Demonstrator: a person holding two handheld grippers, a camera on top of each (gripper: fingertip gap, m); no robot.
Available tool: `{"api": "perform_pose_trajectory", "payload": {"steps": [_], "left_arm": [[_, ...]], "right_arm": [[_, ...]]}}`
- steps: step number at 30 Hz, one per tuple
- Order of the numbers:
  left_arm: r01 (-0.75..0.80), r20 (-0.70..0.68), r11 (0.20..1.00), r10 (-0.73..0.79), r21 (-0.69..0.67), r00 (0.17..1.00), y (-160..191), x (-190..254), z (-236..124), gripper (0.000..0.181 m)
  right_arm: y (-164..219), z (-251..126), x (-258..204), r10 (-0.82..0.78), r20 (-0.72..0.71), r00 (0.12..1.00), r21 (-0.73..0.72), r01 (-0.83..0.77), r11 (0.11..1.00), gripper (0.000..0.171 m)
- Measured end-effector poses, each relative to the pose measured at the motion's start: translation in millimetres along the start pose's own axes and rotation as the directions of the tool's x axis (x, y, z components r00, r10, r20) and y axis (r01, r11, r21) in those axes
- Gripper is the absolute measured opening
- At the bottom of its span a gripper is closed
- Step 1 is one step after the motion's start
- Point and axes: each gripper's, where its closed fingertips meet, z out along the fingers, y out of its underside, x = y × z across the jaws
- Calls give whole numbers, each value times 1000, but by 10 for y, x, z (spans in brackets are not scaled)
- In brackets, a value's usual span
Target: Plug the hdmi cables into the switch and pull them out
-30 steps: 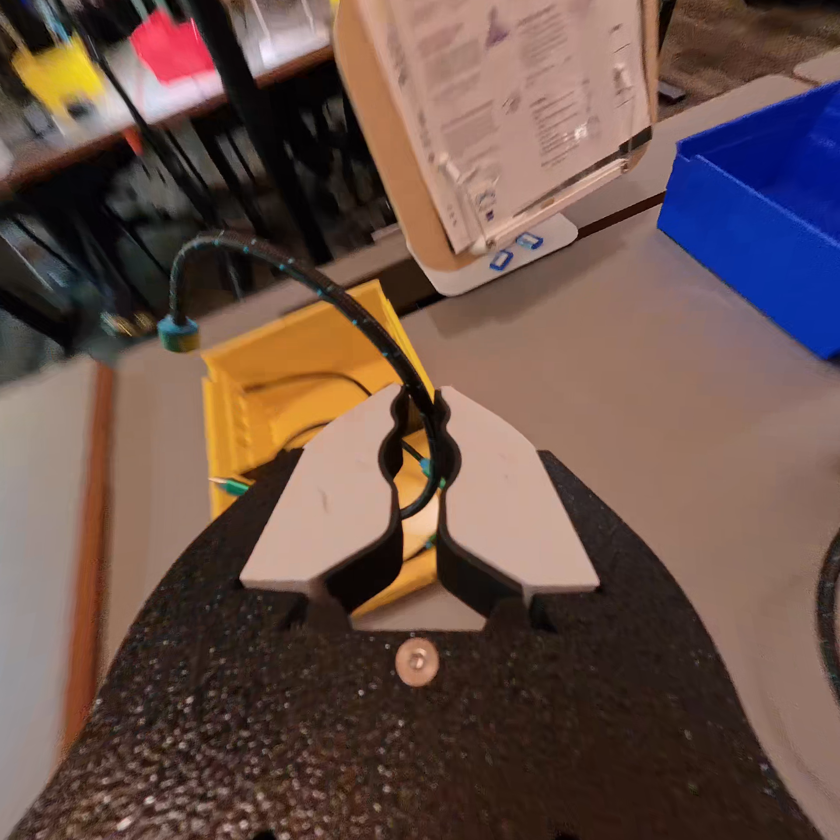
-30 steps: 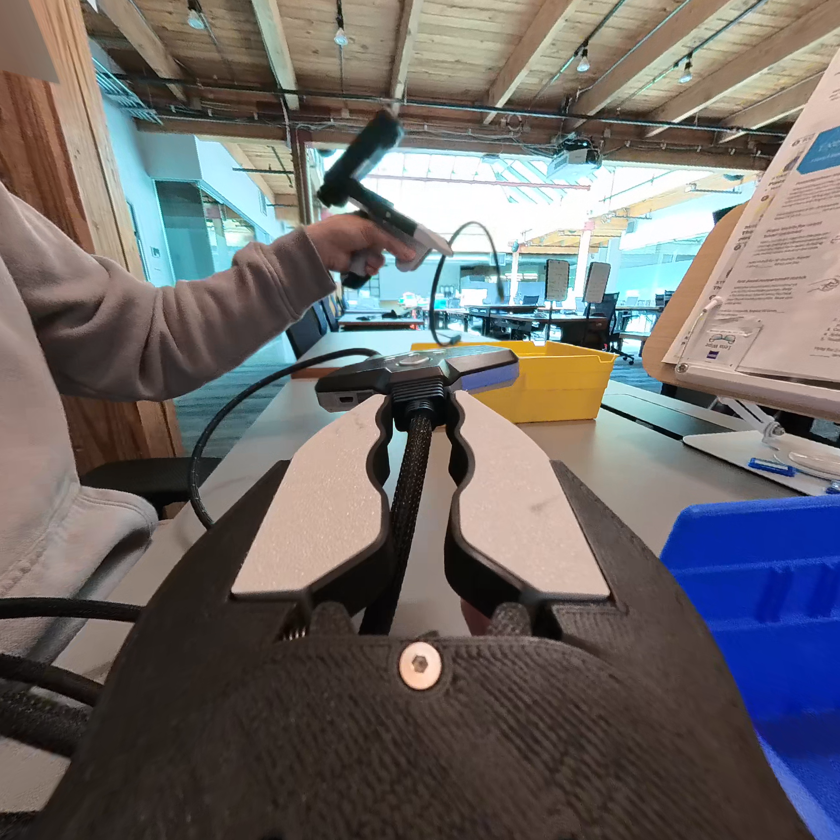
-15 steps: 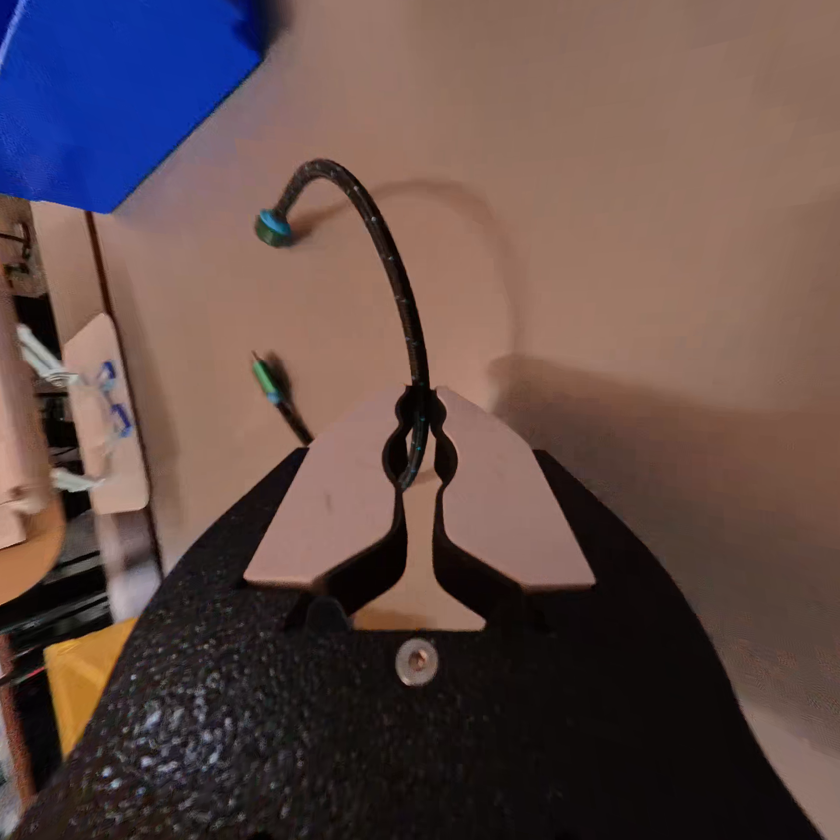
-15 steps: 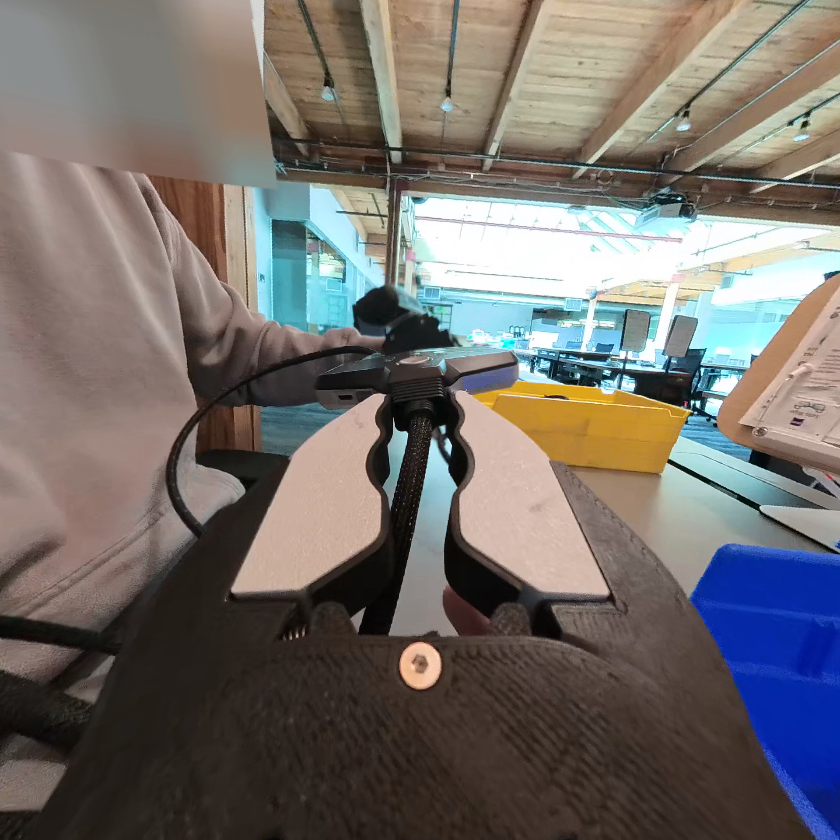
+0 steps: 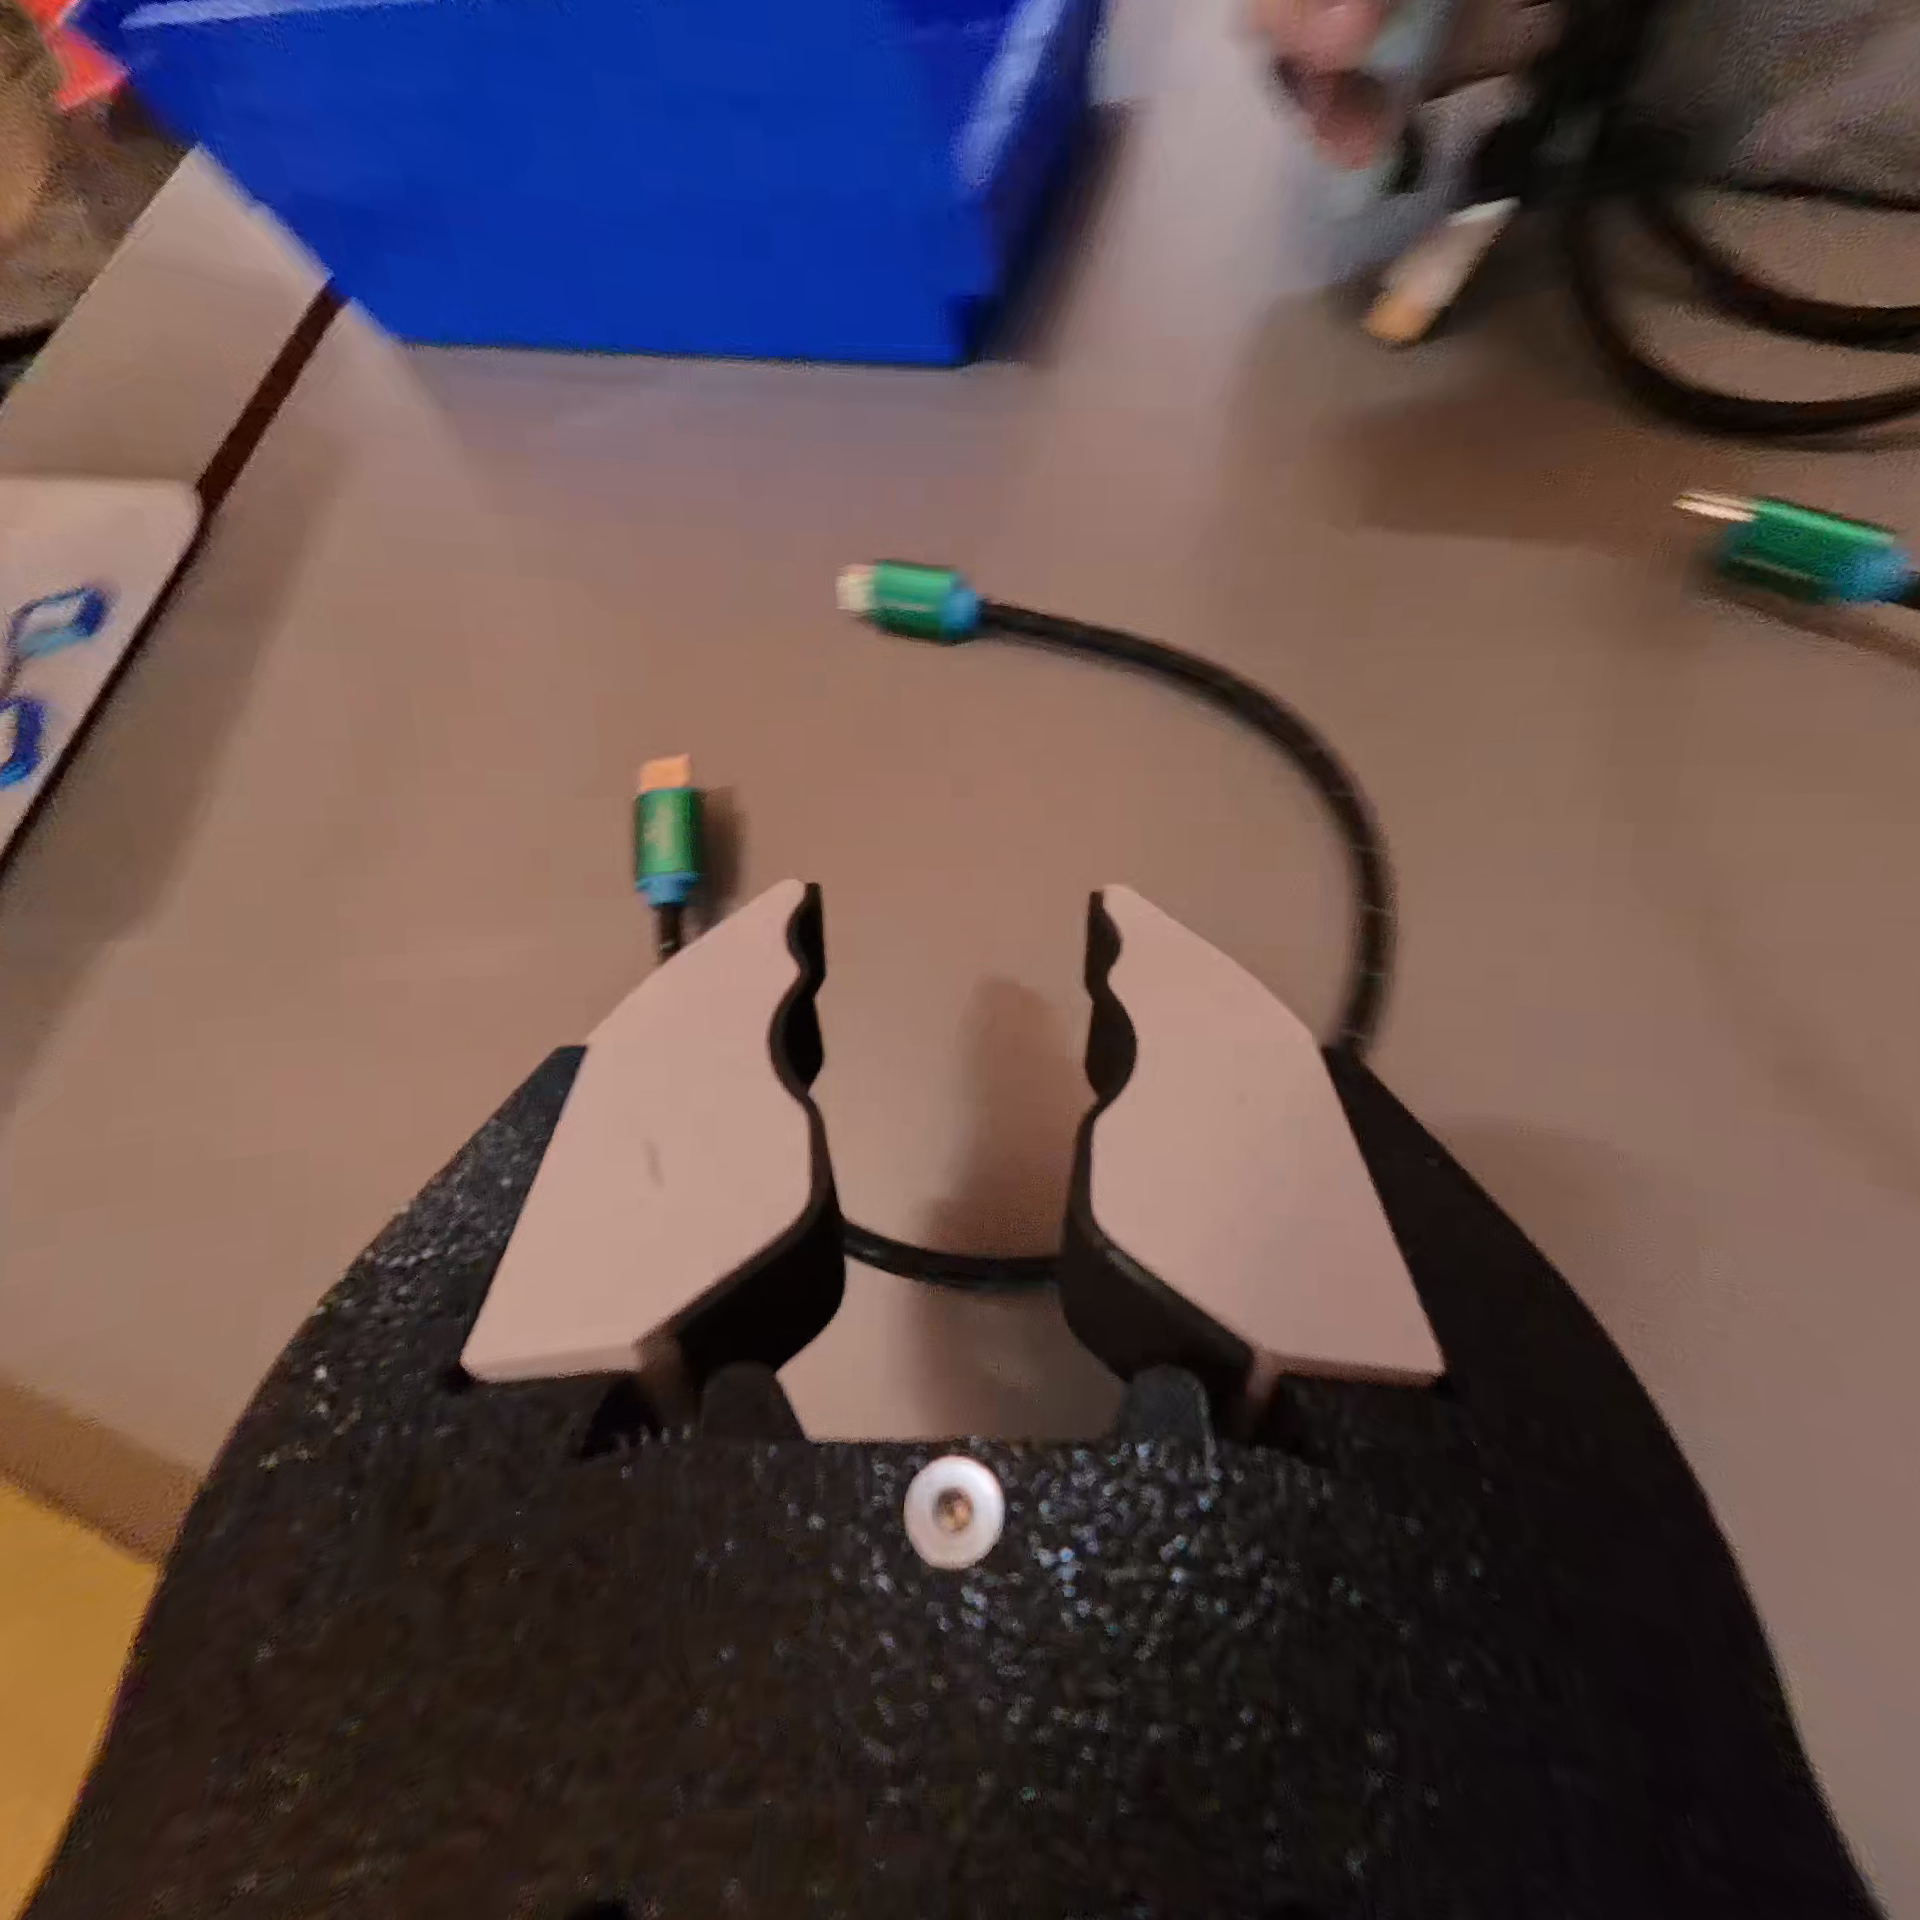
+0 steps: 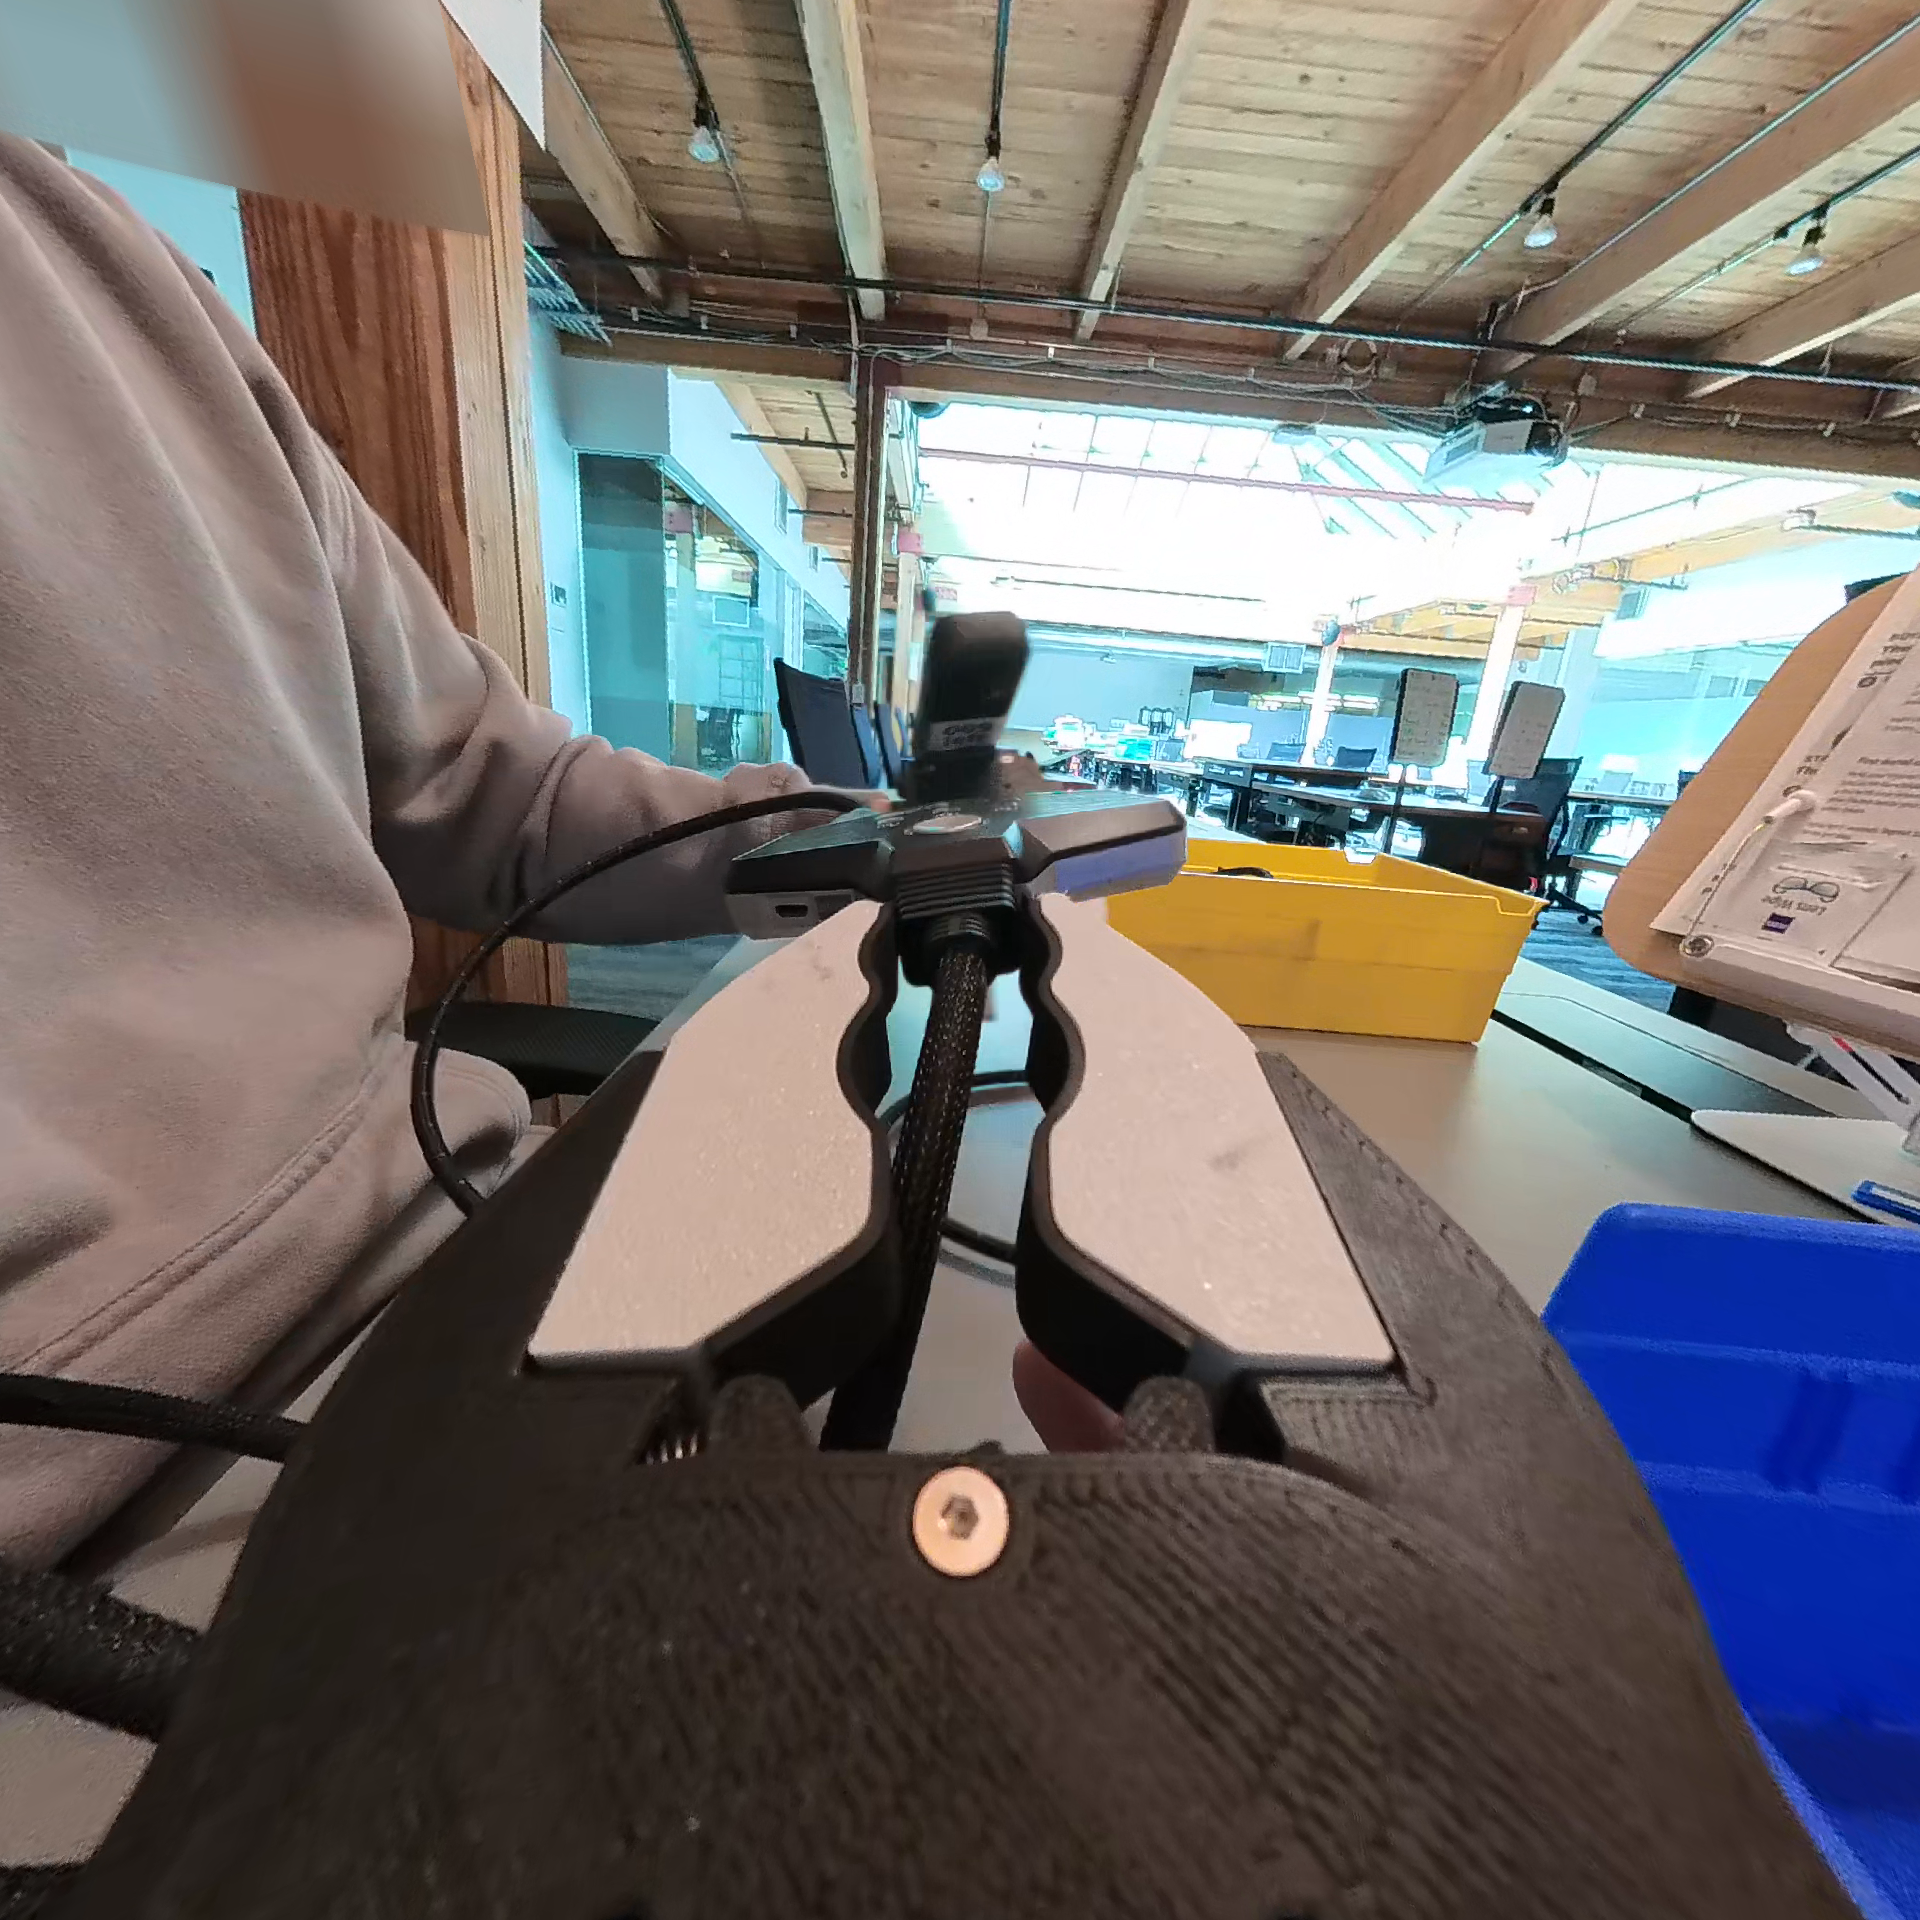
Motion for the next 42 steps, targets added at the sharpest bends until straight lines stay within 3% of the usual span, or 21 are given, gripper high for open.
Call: {"api": "perform_pose_trajectory", "payload": {"steps": [3,9,12,15,24,30,35,42], "left_arm": [[78,133,994,-67,-76,989,118,-422,229,60],[241,129,969,-234,-45,964,244,-795,645,58],[297,106,950,-287,-97,952,323,-815,743,50],[277,84,951,-267,-135,960,349,-760,776,21],[310,53,940,-306,-139,951,339,-636,752,20],[244,-33,966,-247,-83,968,-8,-459,538,21],[55,-34,968,-65,-243,997,-396,-325,279,21],[4,-21,940,-12,-342,1000,-859,-172,130,21]], "right_arm": [[38,4,7,-1,-5,1000,-23,1,1000,22],[48,-8,63,10,-38,999,-29,-11,1000,22],[62,-14,143,36,-85,996,-33,-38,999,22],[52,-26,228,64,-131,989,-20,-67,998,22],[47,-11,276,48,-168,985,-14,-51,999,22],[26,-18,261,65,-153,986,1,-66,998,22],[51,20,236,75,-131,989,-10,-77,997,22],[65,17,219,94,-117,989,-11,-96,995,22]]}}
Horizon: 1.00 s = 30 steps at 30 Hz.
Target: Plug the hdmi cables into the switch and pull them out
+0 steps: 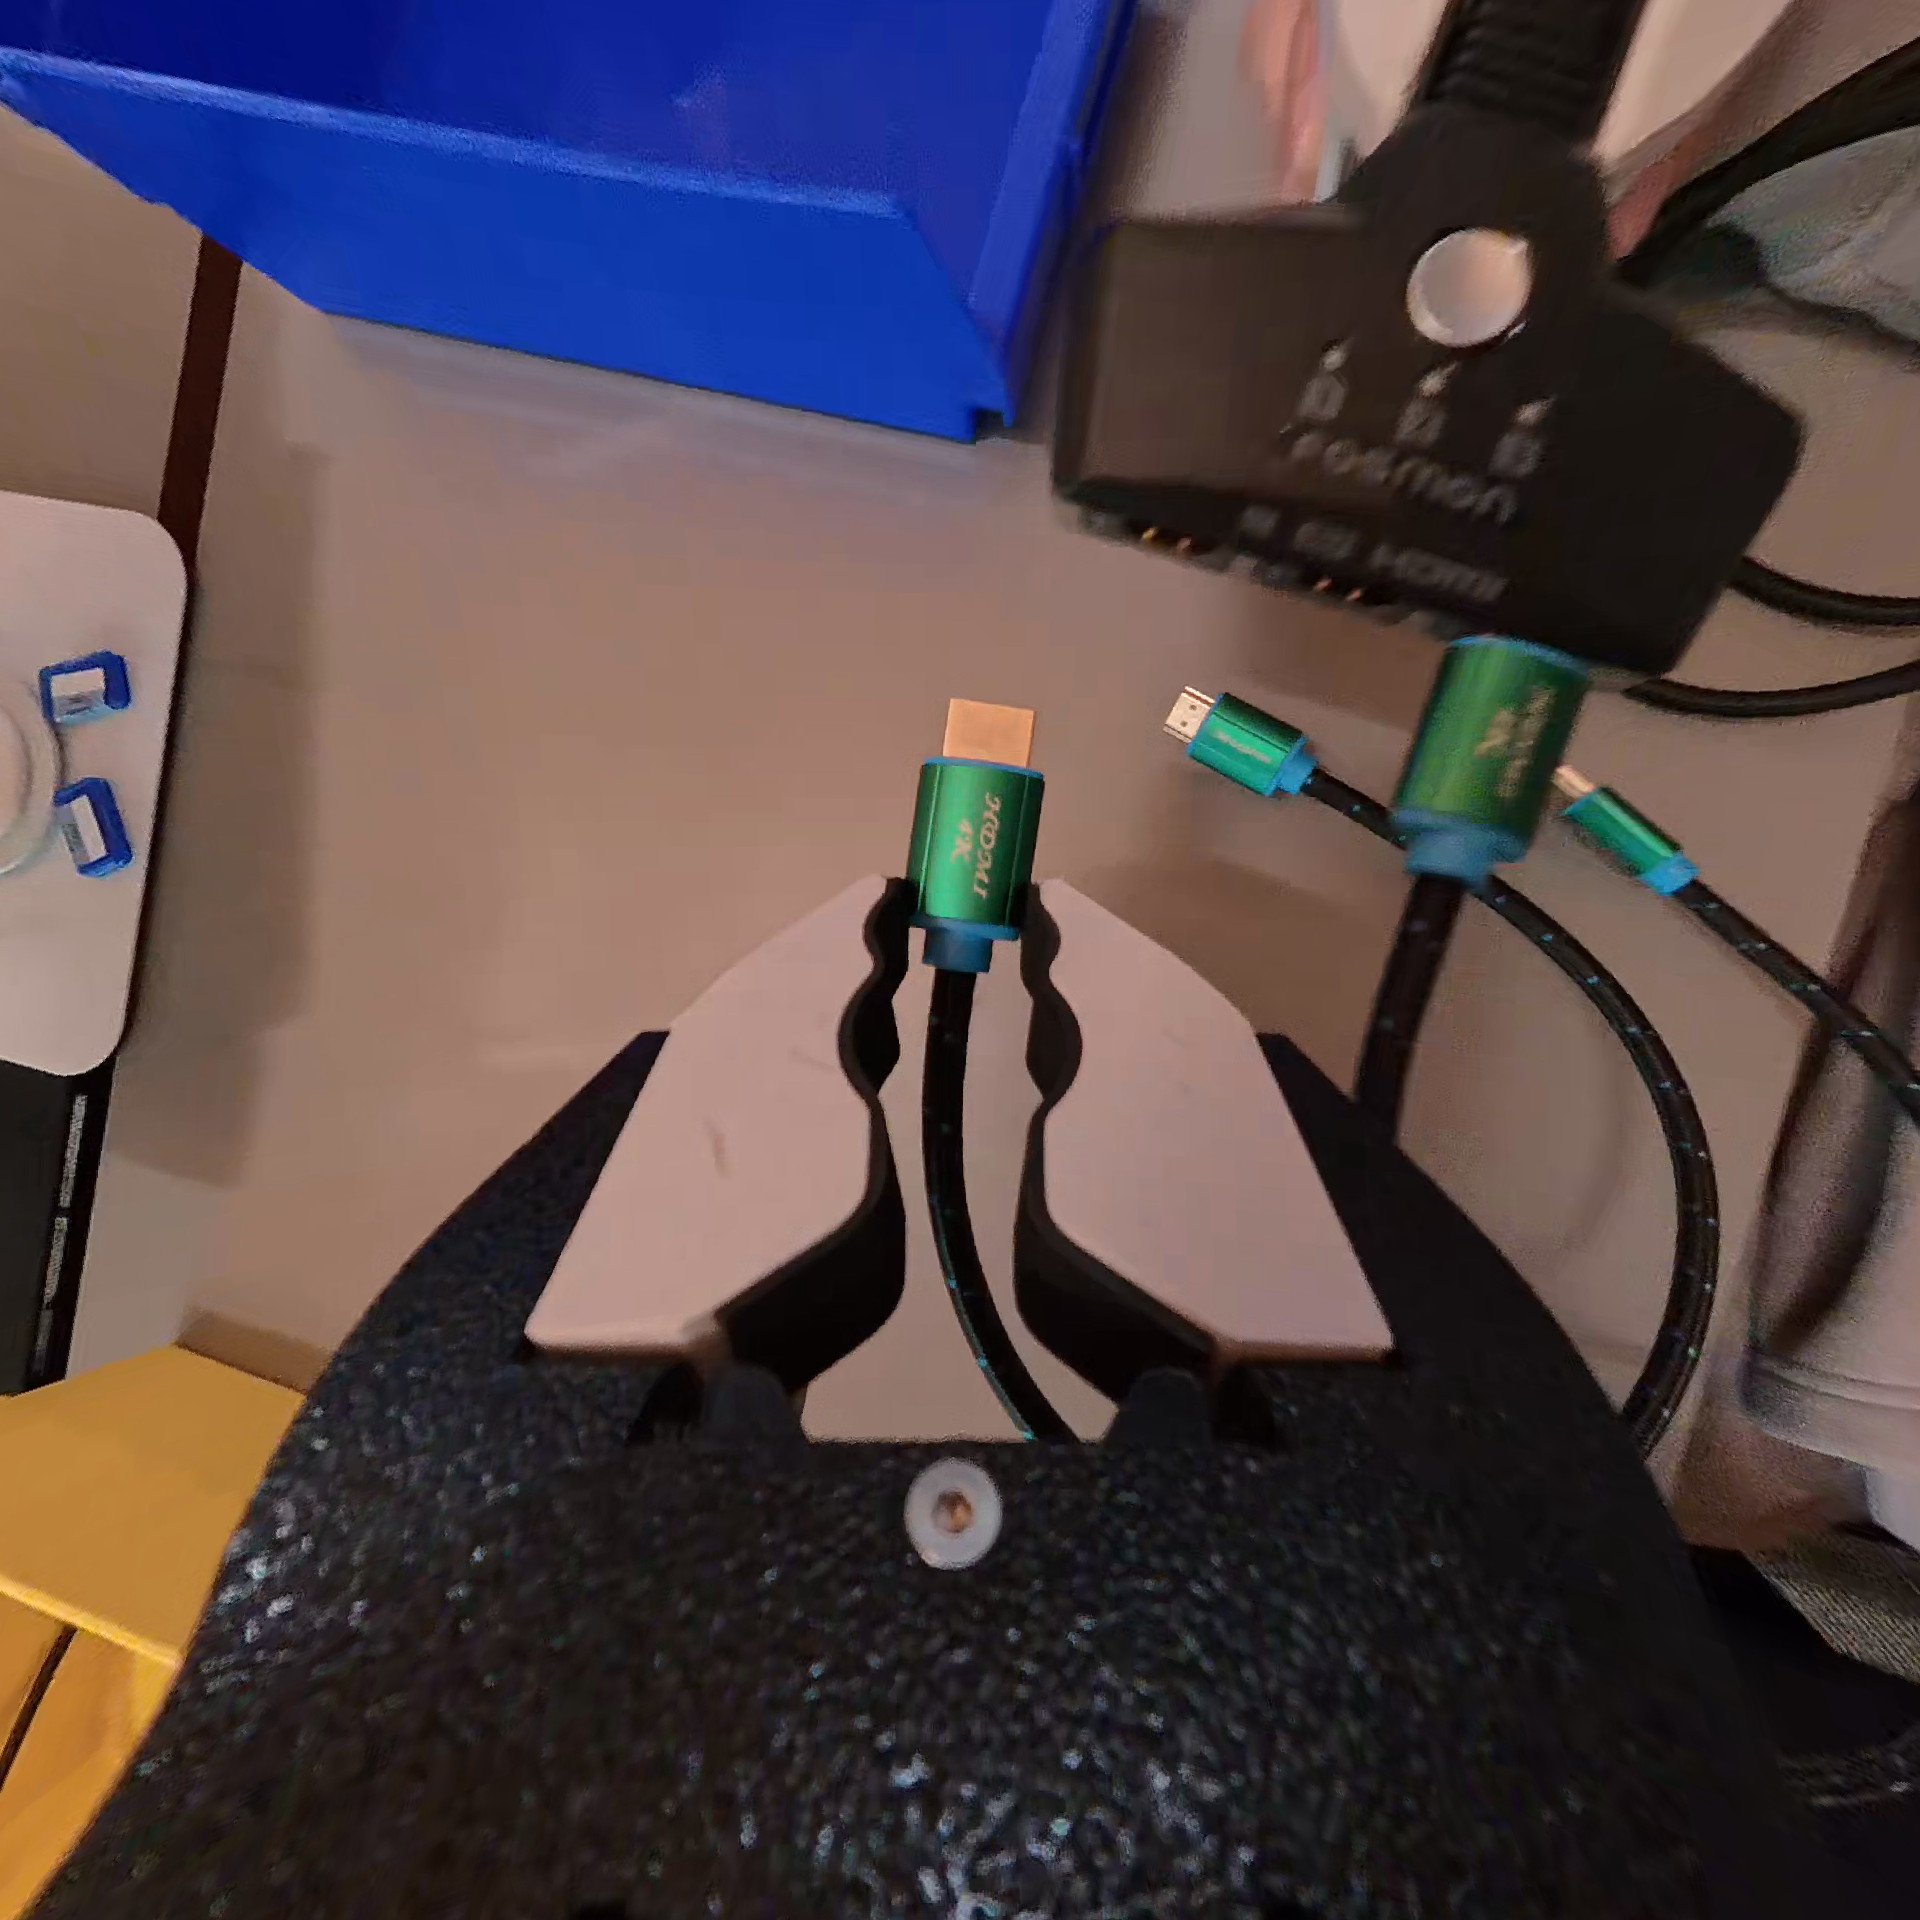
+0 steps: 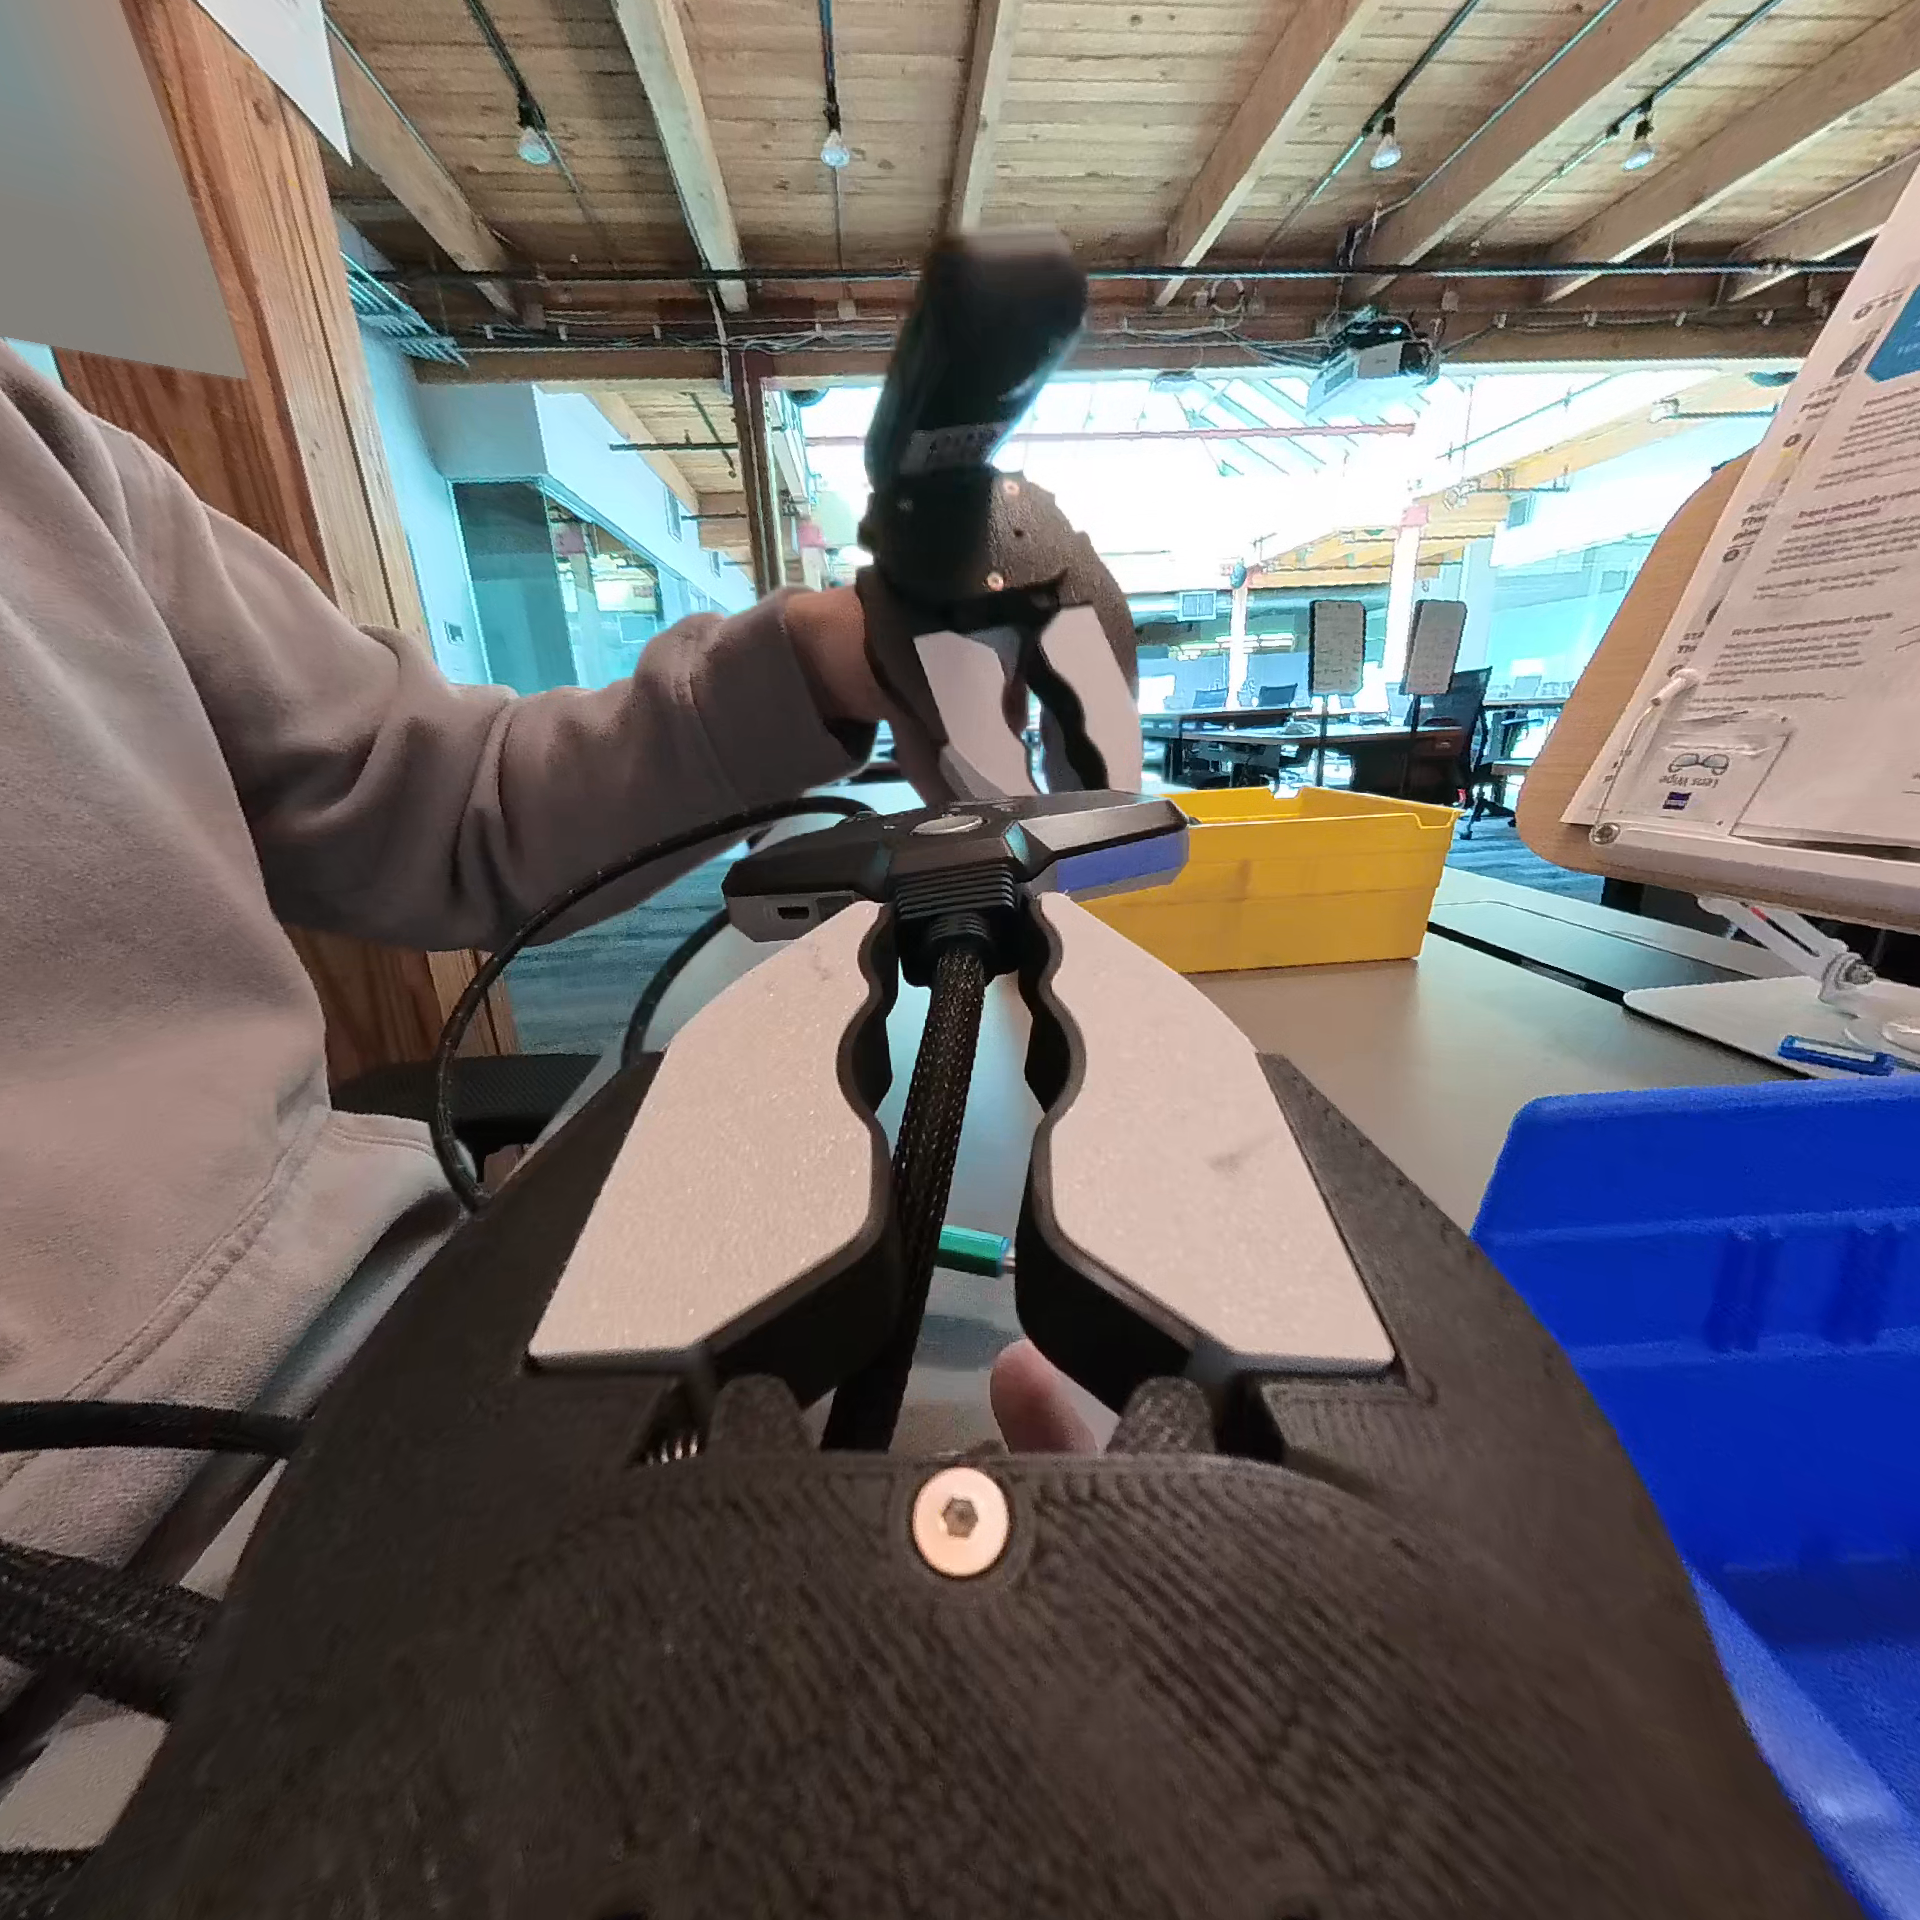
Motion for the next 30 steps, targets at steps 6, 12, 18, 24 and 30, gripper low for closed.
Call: {"api": "perform_pose_trajectory", "payload": {"steps": [6,12,18,24,30], "left_arm": [[-46,-3,999,46,-25,999,-194,177,-82,21],[-101,-16,994,101,-34,995,-231,288,-73,21],[-126,-17,991,125,-54,992,-225,323,-43,21],[-135,-14,989,134,-67,991,-207,319,-62,21],[-108,-34,992,106,-64,994,-208,330,-45,21]], "right_arm": [[-25,-6,-27,8,22,1000,19,-9,1000,22],[-21,-2,-63,21,52,998,22,-22,1000,22],[-14,-5,-67,35,60,998,22,-36,999,22],[17,8,-84,45,74,996,5,-45,999,22],[13,-1,-90,50,80,996,8,-50,999,22]]}}
